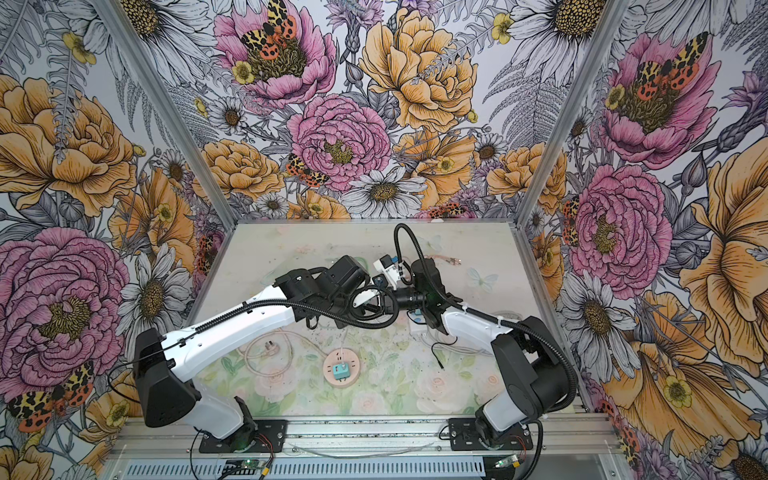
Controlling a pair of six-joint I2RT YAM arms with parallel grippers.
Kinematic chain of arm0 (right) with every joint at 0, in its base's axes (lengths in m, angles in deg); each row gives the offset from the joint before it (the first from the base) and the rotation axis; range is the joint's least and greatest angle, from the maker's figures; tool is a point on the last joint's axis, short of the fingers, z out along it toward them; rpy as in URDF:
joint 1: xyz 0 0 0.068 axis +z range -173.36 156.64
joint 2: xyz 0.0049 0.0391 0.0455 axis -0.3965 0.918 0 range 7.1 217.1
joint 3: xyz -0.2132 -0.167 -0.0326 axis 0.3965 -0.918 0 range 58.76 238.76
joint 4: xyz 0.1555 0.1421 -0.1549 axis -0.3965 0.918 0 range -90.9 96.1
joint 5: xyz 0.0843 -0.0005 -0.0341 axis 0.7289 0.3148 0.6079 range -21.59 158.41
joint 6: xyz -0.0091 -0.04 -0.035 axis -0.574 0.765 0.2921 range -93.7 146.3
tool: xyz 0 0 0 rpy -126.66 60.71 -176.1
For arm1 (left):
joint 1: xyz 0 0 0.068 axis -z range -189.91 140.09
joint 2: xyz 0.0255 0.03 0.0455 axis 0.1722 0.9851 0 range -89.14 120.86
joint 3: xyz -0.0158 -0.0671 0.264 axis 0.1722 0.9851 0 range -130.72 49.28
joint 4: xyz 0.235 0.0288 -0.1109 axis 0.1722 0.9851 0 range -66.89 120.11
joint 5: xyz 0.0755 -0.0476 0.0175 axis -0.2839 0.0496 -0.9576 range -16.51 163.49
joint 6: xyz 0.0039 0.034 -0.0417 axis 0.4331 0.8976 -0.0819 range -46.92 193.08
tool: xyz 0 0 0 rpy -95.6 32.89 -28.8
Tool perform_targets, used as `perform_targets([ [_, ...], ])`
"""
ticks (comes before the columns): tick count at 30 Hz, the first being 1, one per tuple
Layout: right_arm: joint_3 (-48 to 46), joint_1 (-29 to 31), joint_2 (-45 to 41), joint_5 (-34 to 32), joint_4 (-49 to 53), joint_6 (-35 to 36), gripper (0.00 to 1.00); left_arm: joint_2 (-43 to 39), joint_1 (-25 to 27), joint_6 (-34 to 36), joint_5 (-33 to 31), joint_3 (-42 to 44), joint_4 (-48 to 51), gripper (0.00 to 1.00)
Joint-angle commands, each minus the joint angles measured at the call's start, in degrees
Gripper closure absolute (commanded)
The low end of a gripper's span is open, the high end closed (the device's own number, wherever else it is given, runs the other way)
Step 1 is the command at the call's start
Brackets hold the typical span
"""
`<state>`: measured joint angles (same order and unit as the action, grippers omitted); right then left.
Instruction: Insert the plug
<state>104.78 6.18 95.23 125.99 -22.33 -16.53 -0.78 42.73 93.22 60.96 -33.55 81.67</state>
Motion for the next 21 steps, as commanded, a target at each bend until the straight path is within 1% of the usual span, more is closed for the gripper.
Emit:
perform_targets([
  [1, 1.7, 0.6, 2.1, -1.2, 2.3, 1.0, 0.54, 1.3, 2.4, 3.1, 0.9, -3.6, -2.8, 0.74],
  [3, 1.4, 0.6, 2.2, -1.3, 2.5, 1.1, 0.59, 1.9, 2.6, 3.4, 0.9, -4.2, -2.8, 0.74],
  [4, 1.4, 0.7, 2.2, -1.4, 2.7, 1.1, 0.61, 2.1, 2.6, 3.4, -0.6, -4.3, -2.8, 0.74],
  [6, 1.3, 0.6, 2.5, -1.3, 3.5, 1.3, 0.64, 2.2, 2.8, 3.8, -1.8, -4.4, -2.8, 0.74],
  [11, 1.0, 0.6, 2.9, -1.4, 3.7, 1.7, 0.72, 2.3, 3.3, 4.3, -2.9, -4.9, -2.8, 0.73],
  [12, 1.0, 0.6, 2.8, -1.5, 3.7, 1.7, 0.74, 2.3, 3.3, 4.2, -3.0, -4.8, -2.8, 0.71],
  [14, 1.1, 0.4, 2.3, -2.1, 3.7, 1.7, 0.77, 2.1, 3.3, 3.9, -3.5, -4.5, -2.8, 0.63],
  [16, 1.1, 0.2, 1.8, -2.2, 3.7, 1.8, 0.79, 1.6, 3.2, 3.4, -3.7, -4.0, -2.8, 0.62],
  [17, 1.1, 0.0, 1.4, -2.4, 3.7, 1.8, 0.8, 1.1, 3.3, 3.0, -3.7, -3.8, -2.9, 0.6],
  [19, 1.1, -0.3, 1.1, -2.6, 3.7, 1.7, 0.81, -0.1, 3.2, 1.8, -3.9, -3.2, -2.9, 0.51],
  [21, 1.0, -0.6, 0.7, -3.1, 3.7, 1.7, 0.81, -2.4, 2.5, -0.5, -4.2, -2.5, -2.8, 0.45],
])
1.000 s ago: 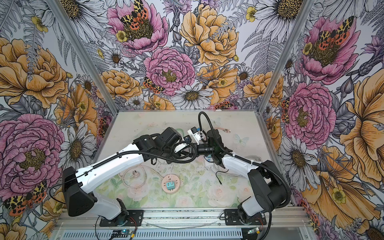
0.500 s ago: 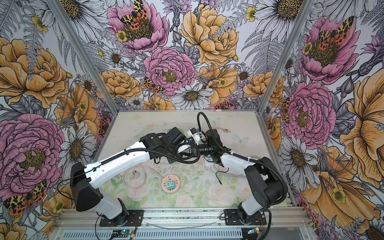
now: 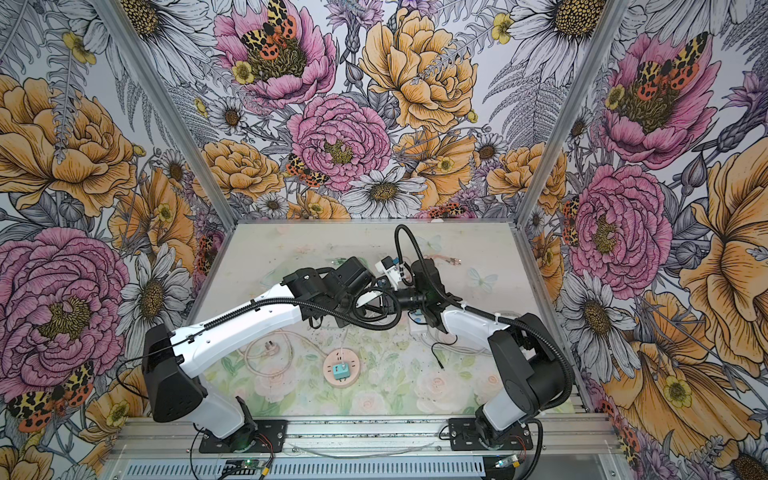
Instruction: Insert the plug
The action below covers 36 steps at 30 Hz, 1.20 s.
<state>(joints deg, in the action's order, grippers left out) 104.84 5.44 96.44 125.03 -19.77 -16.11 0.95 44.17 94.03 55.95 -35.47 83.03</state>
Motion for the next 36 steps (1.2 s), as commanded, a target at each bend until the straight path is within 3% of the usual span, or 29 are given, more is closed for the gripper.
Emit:
perform_targets([
  [1, 1.0, 0.0, -0.8, -2.5, 1.1, 1.2, 0.81, -5.4, 0.7, -2.5, 0.4, 0.2, -4.2, 0.43],
  [11, 3.9, -0.2, -3.3, -2.1, 0.7, -1.8, 0.81, -17.3, -1.9, -9.8, 3.7, 12.4, -7.6, 0.39],
  [19, 4.2, 0.2, -6.2, 2.0, 0.5, -6.0, 0.81, -21.4, -2.5, -7.4, 8.5, 19.9, -18.0, 0.38],
  [29, 4.1, 3.3, -8.6, 2.7, 6.4, -3.9, 0.83, -22.1, -6.2, -4.9, 11.8, 21.7, -24.1, 0.39],
  [36, 3.7, 3.6, -10.7, 2.3, 6.4, -4.0, 0.84, -21.8, -7.1, -4.7, 15.4, 21.8, -24.1, 0.48],
])
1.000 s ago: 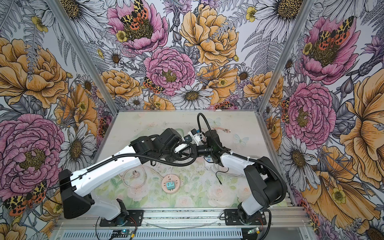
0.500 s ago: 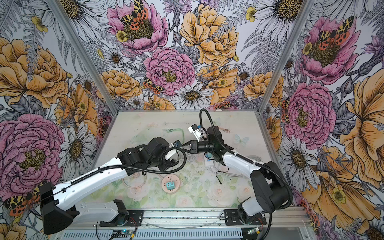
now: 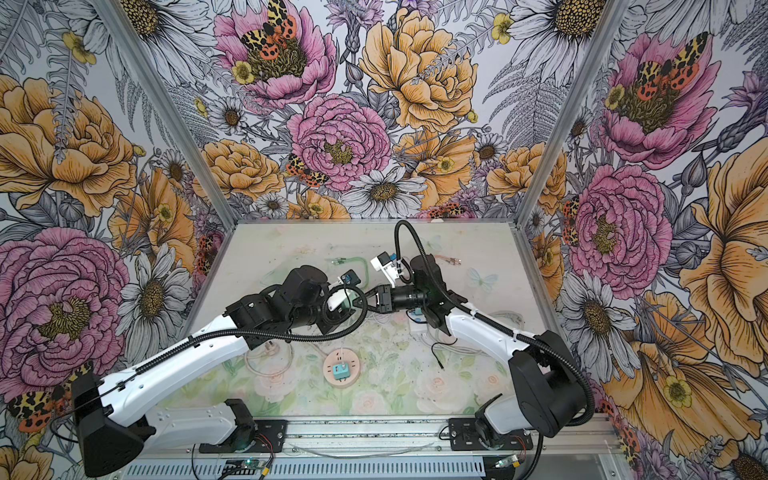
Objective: Insert the plug
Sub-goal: 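Hold the light-green charger with both grippers above the round pink socket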
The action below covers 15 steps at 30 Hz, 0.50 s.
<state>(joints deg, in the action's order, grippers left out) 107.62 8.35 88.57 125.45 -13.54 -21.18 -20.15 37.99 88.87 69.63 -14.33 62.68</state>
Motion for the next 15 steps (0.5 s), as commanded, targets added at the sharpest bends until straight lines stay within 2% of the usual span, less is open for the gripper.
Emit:
perform_targets([
  [1, 1.0, 0.7, -3.1, 1.9, 0.2, 1.1, 0.84, -0.8, -0.9, 0.6, 2.0, 0.8, -3.7, 0.52],
  [6, 0.7, 0.2, -3.9, 2.3, 0.2, 0.7, 0.84, -1.5, -0.9, 1.0, 5.0, 0.5, -2.5, 0.7],
  [8, 0.5, 0.3, -3.8, 2.6, 0.2, 0.5, 0.83, -1.9, -0.9, 1.2, 5.1, 0.3, -2.3, 0.74],
  [10, 0.3, 0.3, -3.7, 3.2, 0.3, 0.2, 0.81, -2.3, -0.9, 1.4, 5.1, 0.1, -2.3, 0.76],
  [13, -0.4, 0.4, -3.7, 4.4, 0.2, -0.1, 0.68, -2.8, -0.8, 2.6, 5.3, -0.7, -1.3, 0.76],
  [15, -0.7, 0.4, -3.8, 4.8, 0.3, -0.2, 0.66, -2.6, -0.5, 3.6, 5.5, -1.7, 0.4, 0.77],
])
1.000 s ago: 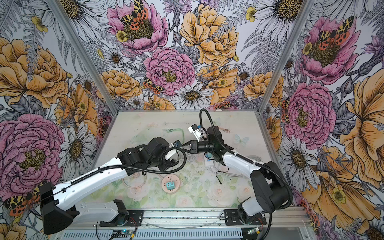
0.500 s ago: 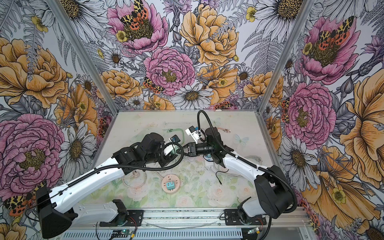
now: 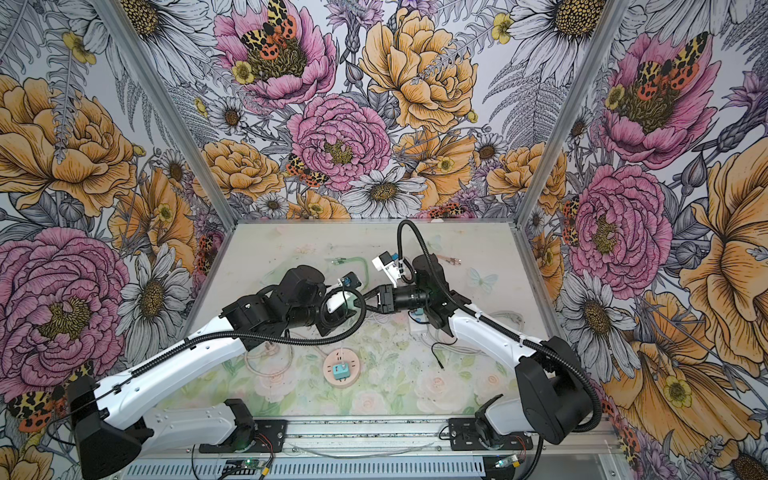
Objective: Insert the plug
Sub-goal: 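Hold the light-green charger with both grippers above the round pink socket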
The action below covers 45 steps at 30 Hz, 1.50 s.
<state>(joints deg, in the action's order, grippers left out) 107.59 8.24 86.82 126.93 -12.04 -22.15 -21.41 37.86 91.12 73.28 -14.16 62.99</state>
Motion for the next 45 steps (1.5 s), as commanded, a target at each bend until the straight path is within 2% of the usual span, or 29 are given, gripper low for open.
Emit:
perform_targets([
  [1, -0.8, 0.5, -2.1, 3.3, -1.1, 0.6, 0.65, -1.1, -0.2, 2.0, 2.1, -2.3, 0.9, 0.77],
  [5, -0.2, 0.8, -1.1, 4.0, -0.8, 0.7, 0.61, 0.5, -0.1, 4.5, 4.9, -5.0, 4.1, 0.79],
  [14, 1.1, 0.8, 1.1, 4.0, -0.9, 0.6, 0.62, 4.5, 1.6, 7.9, 5.6, -7.6, 8.5, 0.79],
  [17, 1.5, 0.7, 2.2, 4.1, -0.9, 0.0, 0.66, 4.8, 2.0, 8.1, 5.7, -7.3, 8.4, 0.79],
  [22, 1.3, 0.8, 3.1, 5.2, -0.8, 0.1, 0.79, 4.1, 2.1, 8.2, 4.1, -7.2, 8.3, 0.78],
  [23, 1.3, 0.8, 3.1, 5.2, -0.7, 0.3, 0.84, 4.0, 2.1, 8.2, 3.8, -7.1, 8.2, 0.76],
  [24, 1.3, 0.8, 3.2, 5.1, -0.7, 0.4, 0.91, 3.9, 2.0, 7.8, 2.8, -7.1, 8.0, 0.69],
  [25, 1.4, 0.8, 3.2, 4.9, -0.4, 0.7, 0.98, 3.9, 1.9, 7.4, 1.4, -7.1, 7.5, 0.57],
  [26, 1.6, 0.6, 3.1, 4.6, 0.0, 1.3, 1.0, 3.8, 1.8, 6.9, 0.4, -7.1, 7.2, 0.5],
  [28, 3.0, -0.2, 3.1, 3.2, 4.3, 4.8, 1.0, 3.7, 1.5, 5.2, -2.5, -7.2, 7.1, 0.41],
  [31, 7.4, -2.1, 4.1, -1.3, 14.2, 12.9, 1.0, 1.6, 1.4, 1.7, -4.4, -7.0, 7.3, 0.38],
  [38, 16.2, -5.1, 12.0, -3.0, 16.9, 16.7, 1.0, -6.5, -0.3, -12.1, -4.7, -6.8, 7.5, 0.33],
  [42, 24.7, -5.1, 16.4, -6.3, 28.4, 24.8, 1.0, -9.6, -7.3, -21.3, -2.3, -5.3, 7.6, 0.33],
  [45, 29.0, -5.1, 17.8, -7.8, 33.3, 29.3, 1.0, -10.4, -14.8, -29.2, 1.8, -2.7, 8.7, 0.39],
])
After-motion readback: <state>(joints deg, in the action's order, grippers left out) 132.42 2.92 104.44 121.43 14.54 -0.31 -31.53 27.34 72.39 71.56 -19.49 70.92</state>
